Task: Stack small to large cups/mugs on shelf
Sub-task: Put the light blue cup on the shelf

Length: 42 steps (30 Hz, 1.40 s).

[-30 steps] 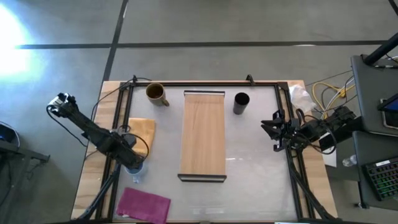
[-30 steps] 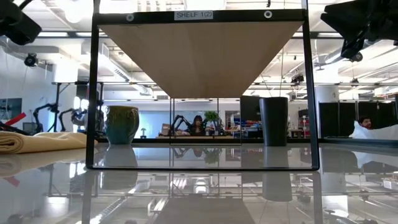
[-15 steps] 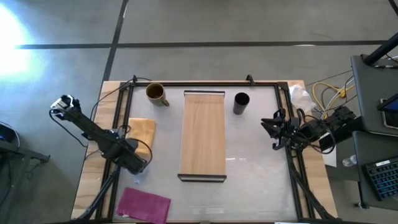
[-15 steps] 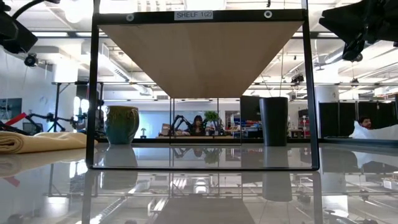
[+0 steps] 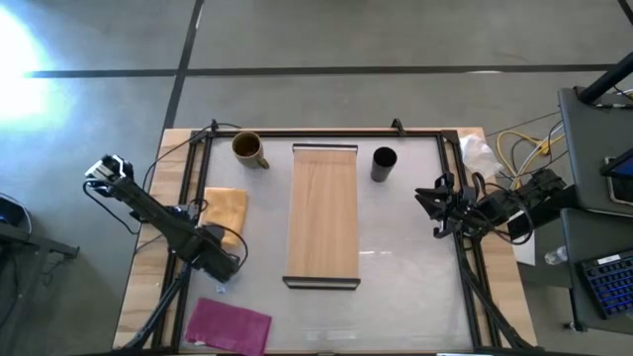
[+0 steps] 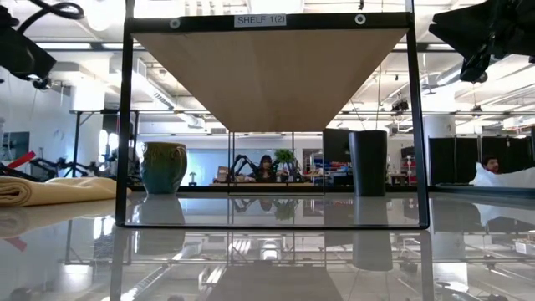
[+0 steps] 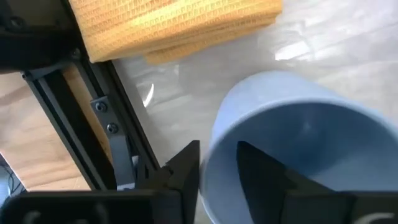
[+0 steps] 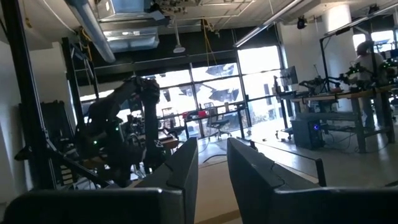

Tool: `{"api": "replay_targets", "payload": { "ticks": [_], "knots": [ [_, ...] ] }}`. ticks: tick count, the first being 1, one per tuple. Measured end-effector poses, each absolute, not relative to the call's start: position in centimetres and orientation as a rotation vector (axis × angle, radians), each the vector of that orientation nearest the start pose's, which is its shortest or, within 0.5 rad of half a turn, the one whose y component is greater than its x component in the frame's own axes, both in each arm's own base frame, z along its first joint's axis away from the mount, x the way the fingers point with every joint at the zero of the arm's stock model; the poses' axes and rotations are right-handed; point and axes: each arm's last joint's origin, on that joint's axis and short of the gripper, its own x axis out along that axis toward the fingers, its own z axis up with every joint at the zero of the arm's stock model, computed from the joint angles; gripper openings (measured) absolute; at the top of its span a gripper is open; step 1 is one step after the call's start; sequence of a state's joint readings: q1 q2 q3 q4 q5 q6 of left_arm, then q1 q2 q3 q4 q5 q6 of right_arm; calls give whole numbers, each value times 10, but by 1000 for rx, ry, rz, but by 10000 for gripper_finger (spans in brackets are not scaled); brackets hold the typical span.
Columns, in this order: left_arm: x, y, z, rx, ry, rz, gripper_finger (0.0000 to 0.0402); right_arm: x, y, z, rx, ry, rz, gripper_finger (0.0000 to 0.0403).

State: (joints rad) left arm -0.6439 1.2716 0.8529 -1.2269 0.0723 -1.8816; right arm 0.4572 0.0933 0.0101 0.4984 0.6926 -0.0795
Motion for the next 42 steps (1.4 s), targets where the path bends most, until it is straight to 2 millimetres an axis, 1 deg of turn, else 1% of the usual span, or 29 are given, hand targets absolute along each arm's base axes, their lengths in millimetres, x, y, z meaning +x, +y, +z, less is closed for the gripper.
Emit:
{"api": "replay_targets", "payload": {
  "ticks": [6, 10, 12, 16, 19, 22, 24, 28, 34, 37, 42],
  "knots": [
    [148, -113, 209, -906, 1451, 1041, 15, 88, 23, 204, 148, -339, -245, 79],
    [148, -113, 212, -912, 1407, 1009, 5, 88, 23, 204, 148, -339, -245, 79],
    [148, -111, 218, -930, 1370, 984, 1, 88, 23, 204, 148, -339, -245, 79],
    [144, -102, 241, -982, 1285, 907, 0, 88, 23, 204, 149, -340, -245, 79],
    [140, -89, 264, -974, 1209, 886, 0, 88, 23, 204, 150, -341, -245, 79],
    [143, -78, 290, -952, 1131, 804, 0, 87, 22, 205, 165, -355, -241, 79],
    [148, -69, 306, -910, 1096, 747, 0, 87, 23, 205, 213, -362, -227, 79],
    [171, -53, 336, -777, 1073, 640, 0, 89, 24, 204, 271, -352, -208, 79],
    [217, -29, 380, -527, 1059, 508, 0, 92, 25, 202, 272, -332, -201, 79],
    [240, -24, 396, -403, 1059, 421, 0, 92, 25, 202, 315, -334, -193, 79],
    [275, -26, 411, -150, 1070, 238, 0, 92, 26, 204, 337, -334, -180, 79]
  ]
}}
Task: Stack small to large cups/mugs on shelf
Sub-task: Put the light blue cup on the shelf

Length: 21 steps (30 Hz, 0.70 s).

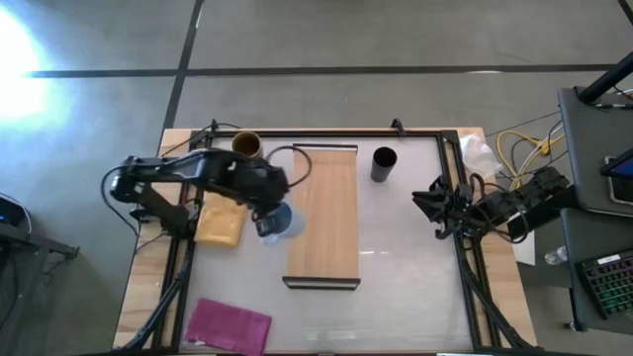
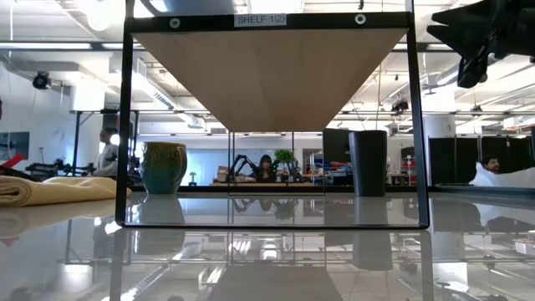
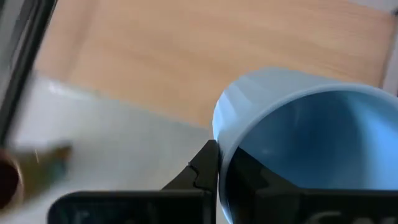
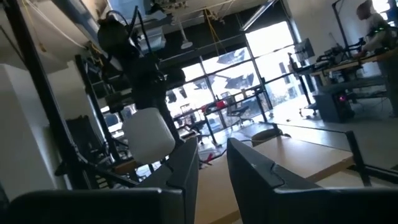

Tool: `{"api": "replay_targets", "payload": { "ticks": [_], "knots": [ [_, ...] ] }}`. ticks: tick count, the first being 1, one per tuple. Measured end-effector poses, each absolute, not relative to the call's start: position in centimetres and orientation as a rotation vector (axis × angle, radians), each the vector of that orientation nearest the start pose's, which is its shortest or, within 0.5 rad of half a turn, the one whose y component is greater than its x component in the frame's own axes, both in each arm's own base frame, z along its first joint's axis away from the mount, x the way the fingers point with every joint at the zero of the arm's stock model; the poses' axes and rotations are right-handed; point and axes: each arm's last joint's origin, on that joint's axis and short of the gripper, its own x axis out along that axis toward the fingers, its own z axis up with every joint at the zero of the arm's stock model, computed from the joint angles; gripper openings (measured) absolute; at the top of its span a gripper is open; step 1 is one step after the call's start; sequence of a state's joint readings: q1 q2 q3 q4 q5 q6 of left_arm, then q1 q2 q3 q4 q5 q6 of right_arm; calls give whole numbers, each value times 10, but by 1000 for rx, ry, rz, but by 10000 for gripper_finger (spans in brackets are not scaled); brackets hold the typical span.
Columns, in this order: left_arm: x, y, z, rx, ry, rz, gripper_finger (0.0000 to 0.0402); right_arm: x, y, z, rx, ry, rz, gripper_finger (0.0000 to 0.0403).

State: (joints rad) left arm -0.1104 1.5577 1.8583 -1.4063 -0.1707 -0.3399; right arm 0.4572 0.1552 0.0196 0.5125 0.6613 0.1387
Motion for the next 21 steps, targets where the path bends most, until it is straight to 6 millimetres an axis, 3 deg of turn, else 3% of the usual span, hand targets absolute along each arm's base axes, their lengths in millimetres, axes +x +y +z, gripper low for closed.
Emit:
{"api": "replay_targets", "payload": {
  "ticks": [7, 21],
  "knots": [
    [308, -26, 420, 117, 1056, 42, 0, 97, 31, 220, 247, -315, -81, 79],
    [357, -25, 415, 217, 1031, -182, 0, 122, 43, 251, 225, -124, -83, 79]
  ]
}}
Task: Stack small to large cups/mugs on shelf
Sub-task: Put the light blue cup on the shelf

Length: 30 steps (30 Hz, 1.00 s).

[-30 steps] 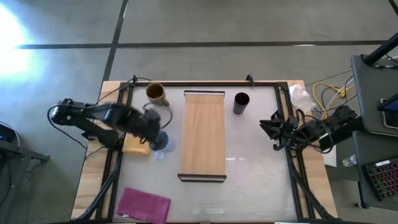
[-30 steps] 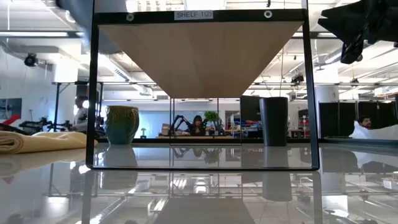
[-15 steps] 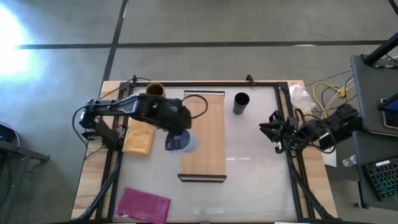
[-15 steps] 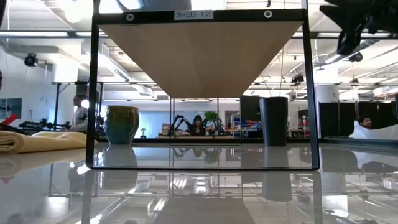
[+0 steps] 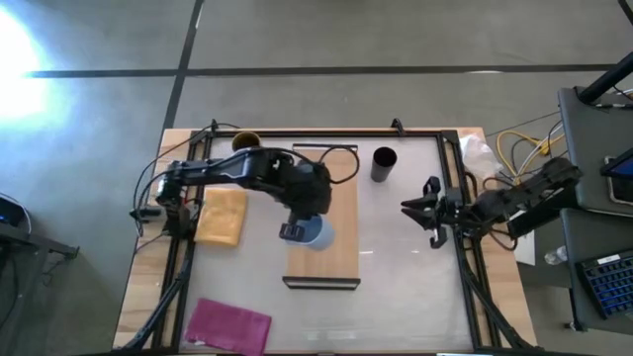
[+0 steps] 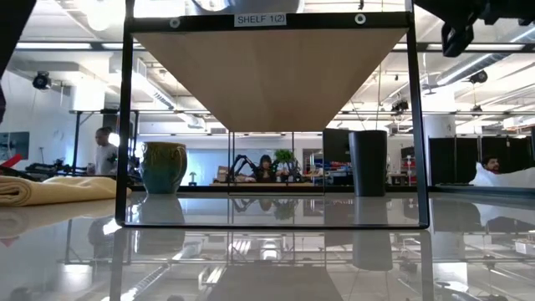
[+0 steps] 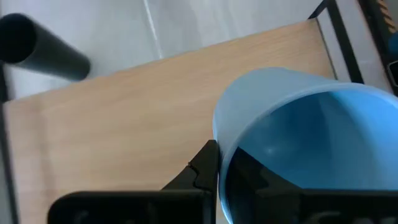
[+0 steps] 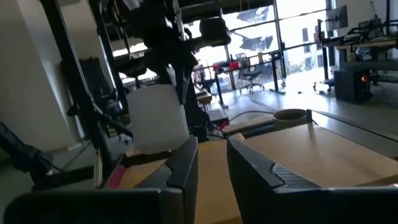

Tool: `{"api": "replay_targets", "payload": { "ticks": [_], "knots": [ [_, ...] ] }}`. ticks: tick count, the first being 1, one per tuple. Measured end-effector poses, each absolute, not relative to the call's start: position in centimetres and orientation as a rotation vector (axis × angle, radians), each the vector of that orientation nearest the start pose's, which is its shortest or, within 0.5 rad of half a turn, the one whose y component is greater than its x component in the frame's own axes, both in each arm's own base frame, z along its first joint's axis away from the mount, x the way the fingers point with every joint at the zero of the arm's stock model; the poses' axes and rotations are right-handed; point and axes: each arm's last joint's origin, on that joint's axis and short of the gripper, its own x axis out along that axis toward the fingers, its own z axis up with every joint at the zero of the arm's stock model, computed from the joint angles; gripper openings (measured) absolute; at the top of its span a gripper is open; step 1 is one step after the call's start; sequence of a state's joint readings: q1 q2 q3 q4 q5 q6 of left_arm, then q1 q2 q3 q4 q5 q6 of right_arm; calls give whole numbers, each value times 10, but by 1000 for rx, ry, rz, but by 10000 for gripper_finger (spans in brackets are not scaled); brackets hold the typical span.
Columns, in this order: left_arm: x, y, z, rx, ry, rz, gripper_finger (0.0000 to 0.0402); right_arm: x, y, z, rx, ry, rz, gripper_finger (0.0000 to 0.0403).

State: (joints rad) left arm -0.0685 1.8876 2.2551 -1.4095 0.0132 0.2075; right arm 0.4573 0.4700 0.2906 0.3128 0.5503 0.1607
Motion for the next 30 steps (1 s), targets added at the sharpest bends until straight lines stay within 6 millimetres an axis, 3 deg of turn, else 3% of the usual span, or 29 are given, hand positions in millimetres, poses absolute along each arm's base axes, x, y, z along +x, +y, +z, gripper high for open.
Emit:
{"api": "replay_targets", "payload": {
  "ticks": [9, 20, 25, 30],
  "knots": [
    [373, -28, 413, 210, 1012, -221, 0, 125, 45, 269, 276, -25, -91, 79],
    [383, -33, 406, 193, 1004, -273, 0, 122, 43, 293, 903, -120, -65, 79],
    [381, -36, 405, 227, 1015, -324, 0, 128, 41, 311, 817, -233, -208, 79],
    [381, -42, 405, 236, 1012, -343, 0, 142, 48, 329, 740, -227, -240, 79]
  ]
}}
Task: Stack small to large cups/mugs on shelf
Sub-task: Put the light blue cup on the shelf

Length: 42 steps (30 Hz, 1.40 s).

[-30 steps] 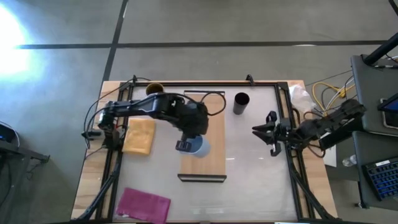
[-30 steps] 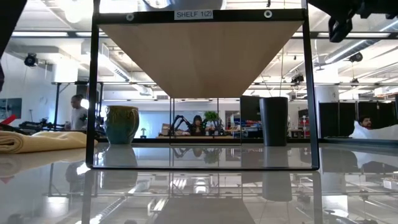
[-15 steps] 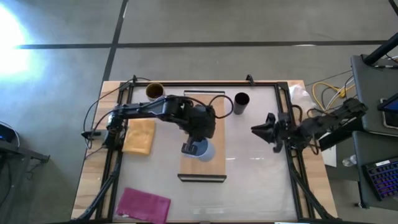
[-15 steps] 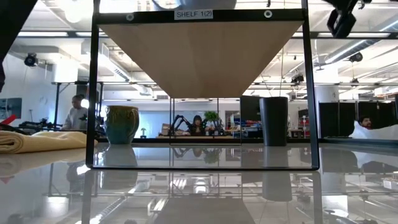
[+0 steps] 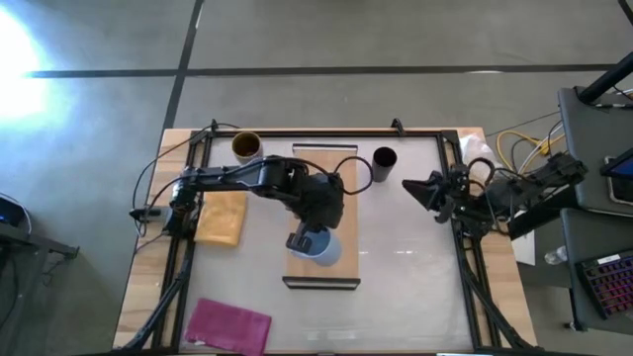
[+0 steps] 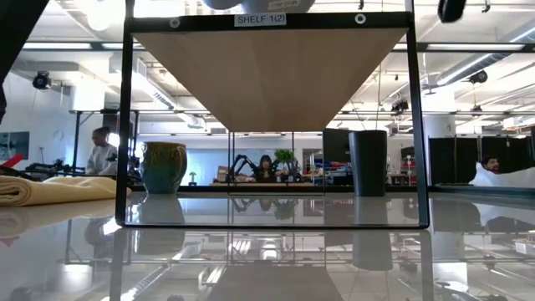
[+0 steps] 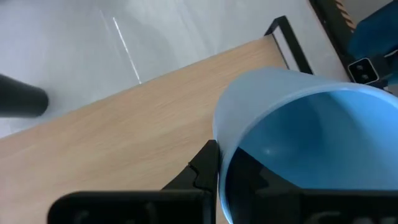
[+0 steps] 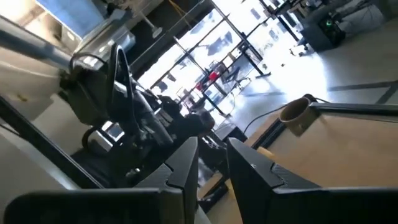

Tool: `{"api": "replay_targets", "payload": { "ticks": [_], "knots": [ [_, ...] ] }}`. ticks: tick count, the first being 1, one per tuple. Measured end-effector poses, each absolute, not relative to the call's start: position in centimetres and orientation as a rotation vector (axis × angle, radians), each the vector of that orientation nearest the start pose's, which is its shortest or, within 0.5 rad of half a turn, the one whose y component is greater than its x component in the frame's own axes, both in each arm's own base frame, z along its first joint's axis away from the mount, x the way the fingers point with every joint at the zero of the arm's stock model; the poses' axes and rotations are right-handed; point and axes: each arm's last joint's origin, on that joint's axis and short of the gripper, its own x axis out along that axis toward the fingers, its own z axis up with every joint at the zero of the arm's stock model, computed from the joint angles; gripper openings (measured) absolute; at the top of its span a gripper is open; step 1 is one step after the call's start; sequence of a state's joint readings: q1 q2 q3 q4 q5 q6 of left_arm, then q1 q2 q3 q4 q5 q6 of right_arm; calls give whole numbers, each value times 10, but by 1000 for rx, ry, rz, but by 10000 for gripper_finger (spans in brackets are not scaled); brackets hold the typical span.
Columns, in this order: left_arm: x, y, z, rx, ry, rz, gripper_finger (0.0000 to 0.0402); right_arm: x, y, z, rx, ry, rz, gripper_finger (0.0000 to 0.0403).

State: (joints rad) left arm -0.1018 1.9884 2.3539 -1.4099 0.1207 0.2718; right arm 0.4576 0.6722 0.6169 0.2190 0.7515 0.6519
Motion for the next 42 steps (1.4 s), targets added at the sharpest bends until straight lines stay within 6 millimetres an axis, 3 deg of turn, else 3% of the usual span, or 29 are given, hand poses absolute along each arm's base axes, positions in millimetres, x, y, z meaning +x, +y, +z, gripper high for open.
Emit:
{"api": "replay_targets", "payload": {
  "ticks": [7, 16, 20, 24, 34, 42],
  "knots": [
    [378, -57, 407, 258, 999, -377, 0, 178, 73, 337, 728, -76, -2, 79],
    [377, -59, 407, 267, 998, -384, 0, 221, 95, 312, 793, 201, -105, 53],
    [377, -59, 407, 267, 999, -384, 0, 241, 104, 313, 795, 226, -119, 18],
    [377, -59, 406, 282, 996, -392, 0, 256, 114, 319, 781, 253, -125, 9],
    [379, -59, 404, 281, 999, -392, 0, 274, 135, 316, 750, 507, -263, 9],
    [387, -61, 384, 280, 1051, -398, 0, 277, 145, 314, 736, 532, -256, 8]
  ]
}}
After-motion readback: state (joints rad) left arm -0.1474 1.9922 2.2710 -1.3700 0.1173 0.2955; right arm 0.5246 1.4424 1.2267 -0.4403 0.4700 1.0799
